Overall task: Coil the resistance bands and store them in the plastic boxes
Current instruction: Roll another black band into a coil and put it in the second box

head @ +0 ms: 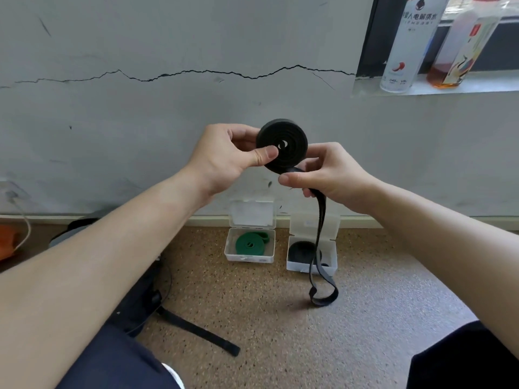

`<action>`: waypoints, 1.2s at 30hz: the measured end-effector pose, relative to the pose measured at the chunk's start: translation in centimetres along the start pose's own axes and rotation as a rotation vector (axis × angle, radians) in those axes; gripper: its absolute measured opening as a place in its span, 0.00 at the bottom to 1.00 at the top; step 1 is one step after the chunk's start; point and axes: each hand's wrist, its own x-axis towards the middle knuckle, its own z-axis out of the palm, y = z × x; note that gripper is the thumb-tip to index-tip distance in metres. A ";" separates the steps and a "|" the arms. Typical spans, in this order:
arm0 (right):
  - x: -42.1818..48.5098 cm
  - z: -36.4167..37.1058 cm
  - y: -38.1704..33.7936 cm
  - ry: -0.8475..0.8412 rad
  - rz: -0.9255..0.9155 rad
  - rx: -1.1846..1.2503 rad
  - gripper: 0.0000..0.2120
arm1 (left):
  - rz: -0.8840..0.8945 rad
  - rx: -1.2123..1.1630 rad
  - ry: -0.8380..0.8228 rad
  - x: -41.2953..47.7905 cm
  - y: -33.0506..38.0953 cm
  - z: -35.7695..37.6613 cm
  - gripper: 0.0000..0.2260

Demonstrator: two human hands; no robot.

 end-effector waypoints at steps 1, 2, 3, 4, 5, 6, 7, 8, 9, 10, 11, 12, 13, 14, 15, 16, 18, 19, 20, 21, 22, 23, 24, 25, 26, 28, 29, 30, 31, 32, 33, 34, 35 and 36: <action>0.0 -0.1 -0.1 0.001 0.000 -0.023 0.08 | 0.029 0.082 -0.017 0.1 0.2 -0.1 0.09; 0.0 -0.1 -0.2 -0.002 -0.002 -0.040 0.06 | 0.054 0.168 -0.037 0.2 0.3 -0.2 0.09; 0.0 0.0 -0.3 -0.009 -0.006 -0.051 0.06 | 0.073 0.242 -0.060 0.3 0.4 -0.2 0.10; 0.0 0.1 -0.3 -0.016 -0.006 -0.061 0.06 | 0.082 0.294 -0.076 0.3 0.5 -0.2 0.10; -0.1 0.2 -0.3 -0.021 -0.004 -0.067 0.06 | 0.091 0.325 -0.083 0.2 0.6 -0.1 0.10; -0.1 0.4 -0.3 -0.020 -0.004 -0.065 0.06 | 0.100 0.335 -0.076 0.1 0.6 0.0 0.10; -0.1 0.4 -0.2 -0.016 -0.007 -0.048 0.06 | 0.103 0.318 -0.059 0.0 0.6 0.2 0.09; -0.1 0.4 -0.2 -0.009 -0.012 -0.016 0.05 | 0.087 0.255 -0.033 -0.2 0.4 0.4 0.09; -0.1 0.4 -0.2 0.001 -0.015 0.024 0.05 | 0.039 0.137 -0.005 -0.4 0.2 0.7 0.09; -0.1 0.5 -0.2 0.014 -0.015 0.069 0.06 | -0.036 -0.026 0.013 -0.7 -0.1 1.1 0.10; -0.1 0.7 -0.2 0.030 -0.009 0.120 0.06 | -0.119 -0.203 0.015 -1.0 -0.3 1.7 0.12; -0.1 0.9 -0.1 0.048 0.000 0.171 0.05 | -0.188 -0.357 0.012 -1.2 -0.5 2.4 0.13; -0.1 1.1 -0.1 0.066 0.010 0.218 0.05 | -0.226 -0.455 0.018 -1.4 -0.5 3.1 0.13; -0.1 1.3 -0.1 0.080 0.021 0.250 0.05 | -0.238 -0.499 0.038 -1.5 -0.5 3.6 0.13; -0.1 1.5 -0.1 0.086 0.026 0.265 0.04 | -0.232 -0.513 0.061 -1.5 -0.5 3.8 0.12; -0.1 1.5 -0.2 0.085 0.024 0.266 0.04 | -0.218 -0.516 0.075 -1.4 -0.4 3.8 0.12; -0.1 1.5 -0.4 0.067 0.004 0.244 0.04 | -0.188 -0.506 0.073 -1.1 -0.2 3.4 0.12; -0.1 1.4 -0.4 0.054 -0.005 0.230 0.04 | -0.180 -0.489 0.064 -0.9 -0.2 3.1 0.12; -0.1 1.3 -0.5 0.038 -0.009 0.211 0.05 | -0.174 -0.461 0.055 -0.9 -0.1 2.8 0.13; -0.2 1.1 -0.5 0.024 -0.007 0.177 0.07 | -0.170 -0.427 0.050 -0.8 -0.1 2.5 0.12; -0.2 0.9 -0.5 0.018 0.002 0.135 0.09 | -0.162 -0.389 0.047 -0.7 -0.1 2.2 0.12; -0.2 0.6 -0.4 0.020 0.013 0.092 0.13 | -0.151 -0.352 0.043 -0.6 -0.1 2.0 0.10; -0.2 0.3 -0.3 0.021 0.023 0.056 0.16 | -0.135 -0.314 0.038 -0.6 0.0 1.7 0.09; -0.2 0.0 -0.3 0.020 0.025 0.029 0.17 | -0.114 -0.273 0.029 -0.6 0.0 1.5 0.09; -0.2 -0.2 -0.3 0.015 0.019 0.006 0.15 | -0.084 -0.215 0.019 -0.6 0.0 1.2 0.09; -0.3 -0.6 -0.3 0.001 0.001 -0.045 0.09 | -0.020 -0.056 -0.012 -0.5 0.1 0.9 0.10; -0.3 -0.6 -0.3 -0.001 -0.003 -0.063 0.06 | 0.010 0.031 -0.034 -0.4 0.2 0.8 0.11; -0.3 -0.6 -0.3 -0.004 -0.006 -0.075 0.05 | 0.036 0.122 -0.056 -0.3 0.3 0.7 0.11; -0.3 -0.5 -0.3 -0.008 -0.008 -0.081 0.05 | 0.056 0.212 -0.077 -0.2 0.5 0.6 0.11; -0.3 -0.3 -0.2 -0.013 -0.011 -0.080 0.05 | 0.068 0.291 -0.092 -0.1 0.6 0.5 0.11; -0.3 -0.1 -0.2 -0.017 -0.013 -0.079 0.06 | 0.073 0.343 -0.100 -0.1 0.7 0.5 0.11; -0.3 0.1 -0.1 -0.017 -0.014 -0.077 0.06 | 0.075 0.373 -0.095 -0.1 0.6 0.4 0.11; -0.3 0.3 -0.1 -0.013 -0.015 -0.065 0.06 | 0.074 0.371 -0.082 -0.2 0.5 0.4 0.11; -0.2 0.4 0.0 -0.005 -0.016 -0.043 0.06 | 0.065 0.322 -0.064 -0.4 0.3 0.5 0.11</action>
